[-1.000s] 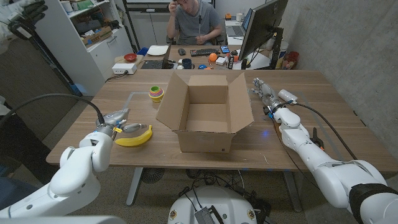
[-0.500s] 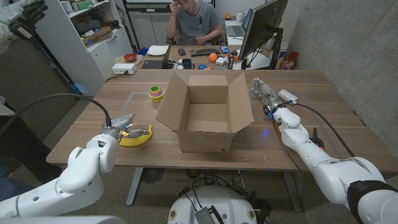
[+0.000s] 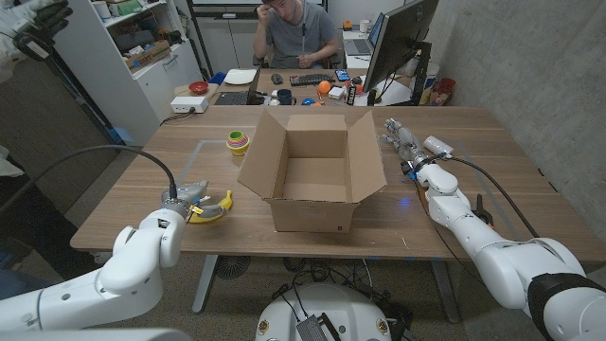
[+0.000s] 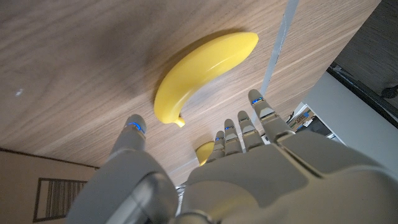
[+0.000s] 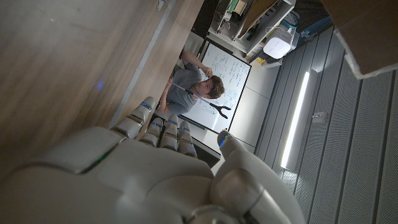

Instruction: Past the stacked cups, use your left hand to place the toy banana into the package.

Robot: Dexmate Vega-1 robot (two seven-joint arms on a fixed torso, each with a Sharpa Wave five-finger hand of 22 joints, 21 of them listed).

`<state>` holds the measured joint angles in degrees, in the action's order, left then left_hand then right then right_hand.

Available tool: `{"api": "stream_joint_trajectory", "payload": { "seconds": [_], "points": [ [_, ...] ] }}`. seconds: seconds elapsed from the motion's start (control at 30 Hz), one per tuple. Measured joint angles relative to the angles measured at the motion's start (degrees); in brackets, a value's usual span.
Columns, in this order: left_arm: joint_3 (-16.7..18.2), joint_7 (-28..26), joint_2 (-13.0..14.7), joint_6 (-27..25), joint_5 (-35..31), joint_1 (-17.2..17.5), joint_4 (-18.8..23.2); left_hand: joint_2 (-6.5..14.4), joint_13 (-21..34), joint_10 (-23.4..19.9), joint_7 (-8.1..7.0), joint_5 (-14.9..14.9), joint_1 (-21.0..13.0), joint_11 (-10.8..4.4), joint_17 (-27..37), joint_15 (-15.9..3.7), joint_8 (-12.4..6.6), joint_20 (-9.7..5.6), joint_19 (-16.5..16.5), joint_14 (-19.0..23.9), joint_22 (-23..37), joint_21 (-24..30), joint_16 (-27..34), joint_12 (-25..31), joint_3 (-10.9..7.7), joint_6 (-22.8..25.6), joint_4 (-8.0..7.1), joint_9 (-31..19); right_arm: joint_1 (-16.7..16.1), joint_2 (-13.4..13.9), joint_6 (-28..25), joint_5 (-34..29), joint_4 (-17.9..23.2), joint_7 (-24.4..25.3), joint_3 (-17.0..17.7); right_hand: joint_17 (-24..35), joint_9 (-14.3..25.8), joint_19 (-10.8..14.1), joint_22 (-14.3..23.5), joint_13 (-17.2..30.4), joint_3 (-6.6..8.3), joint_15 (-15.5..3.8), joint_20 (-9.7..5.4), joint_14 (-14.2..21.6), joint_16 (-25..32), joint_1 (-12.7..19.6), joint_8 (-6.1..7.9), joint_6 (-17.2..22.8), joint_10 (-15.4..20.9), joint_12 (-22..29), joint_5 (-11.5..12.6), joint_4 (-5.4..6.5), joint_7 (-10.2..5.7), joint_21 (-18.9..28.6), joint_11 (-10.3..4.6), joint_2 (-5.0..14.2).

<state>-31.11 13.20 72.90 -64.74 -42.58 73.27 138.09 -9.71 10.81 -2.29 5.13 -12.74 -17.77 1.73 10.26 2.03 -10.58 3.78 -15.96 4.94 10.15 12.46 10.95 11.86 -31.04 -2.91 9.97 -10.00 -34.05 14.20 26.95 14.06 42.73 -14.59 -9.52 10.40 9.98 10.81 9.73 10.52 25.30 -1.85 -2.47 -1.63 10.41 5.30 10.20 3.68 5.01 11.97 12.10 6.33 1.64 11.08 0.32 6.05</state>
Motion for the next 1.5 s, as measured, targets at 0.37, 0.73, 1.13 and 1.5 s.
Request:
{"api": "stream_joint_trajectory", "payload": {
  "seconds": [0.37, 0.73, 1.13, 1.5],
  "points": [
    [-6.97, 5.43, 0.51, -1.65, -5.35, -5.23, -1.41, -0.15, 0.00, -0.01, 0.59, -0.41, -2.26, 0.00, -0.01, 0.00, 0.00, -0.71, -0.71, 0.00, 0.14, 0.00, 0.00, 0.00, 0.24, -0.59, 0.24, 0.00, 0.23, -0.30, 0.38, 0.00, -0.64, -0.41, 0.30, 0.00, 0.00, 0.21, 0.00, 0.00, 0.00, 0.00, 0.21, 0.00, 0.00, 0.00, 0.00, 0.00, 0.00, 0.00, 0.00, 0.00, 0.00, 0.00, 0.00, 0.00],
    [-10.81, 11.21, -0.78, -0.67, -10.99, -8.25, -3.82, -0.01, 0.00, -0.01, 0.59, -0.41, -3.47, 0.00, -0.01, -0.21, 0.00, -0.71, -0.70, 0.22, 0.14, 0.00, 0.00, 0.00, 0.71, -0.59, 0.22, 0.00, 0.44, -0.50, 1.00, 0.03, -1.17, -0.73, 0.44, 0.01, 0.00, 0.20, 0.00, 0.00, 0.00, 0.00, 0.21, 0.00, 0.00, 0.00, 0.00, 0.00, 0.00, 0.00, 0.00, 0.00, 0.00, 0.00, 0.00, 0.00],
    [-10.84, 18.39, -2.81, 2.45, -17.70, -9.10, -5.66, 4.30, 0.54, -7.74, 1.65, -0.09, -14.04, -1.11, 0.06, -2.94, -0.45, 0.28, -12.50, 10.30, 0.41, 3.14, 1.84, 2.30, 1.41, 2.14, -0.50, -0.06, 1.29, -0.88, 1.80, 0.02, -2.95, -1.06, 0.71, 0.01, 0.00, 0.20, 0.00, 0.00, -0.24, -0.21, 0.21, 0.21, 0.00, 0.00, 0.00, 0.00, 0.00, 0.00, 0.00, -0.24, 0.00, 0.00, 0.00, 0.00],
    [-9.25, 22.16, -5.79, 4.05, -21.08, -8.54, -7.61, 12.21, 1.30, -19.68, 2.21, 1.66, -33.87, -1.11, 0.78, -4.72, -1.59, -6.58, -27.52, 24.49, 0.96, 9.07, 5.31, 5.14, 0.74, 10.77, 0.24, -0.23, 3.02, -1.48, 3.32, -0.24, -6.40, -1.69, 1.26, 0.01, 0.00, 0.19, 0.00, 0.00, -0.24, -0.21, 0.21, 0.21, 0.00, 0.00, 0.00, 0.00, 0.31, 0.00, 0.00, -0.24, -0.01, 0.00, 0.31, 0.00]
  ]
}}
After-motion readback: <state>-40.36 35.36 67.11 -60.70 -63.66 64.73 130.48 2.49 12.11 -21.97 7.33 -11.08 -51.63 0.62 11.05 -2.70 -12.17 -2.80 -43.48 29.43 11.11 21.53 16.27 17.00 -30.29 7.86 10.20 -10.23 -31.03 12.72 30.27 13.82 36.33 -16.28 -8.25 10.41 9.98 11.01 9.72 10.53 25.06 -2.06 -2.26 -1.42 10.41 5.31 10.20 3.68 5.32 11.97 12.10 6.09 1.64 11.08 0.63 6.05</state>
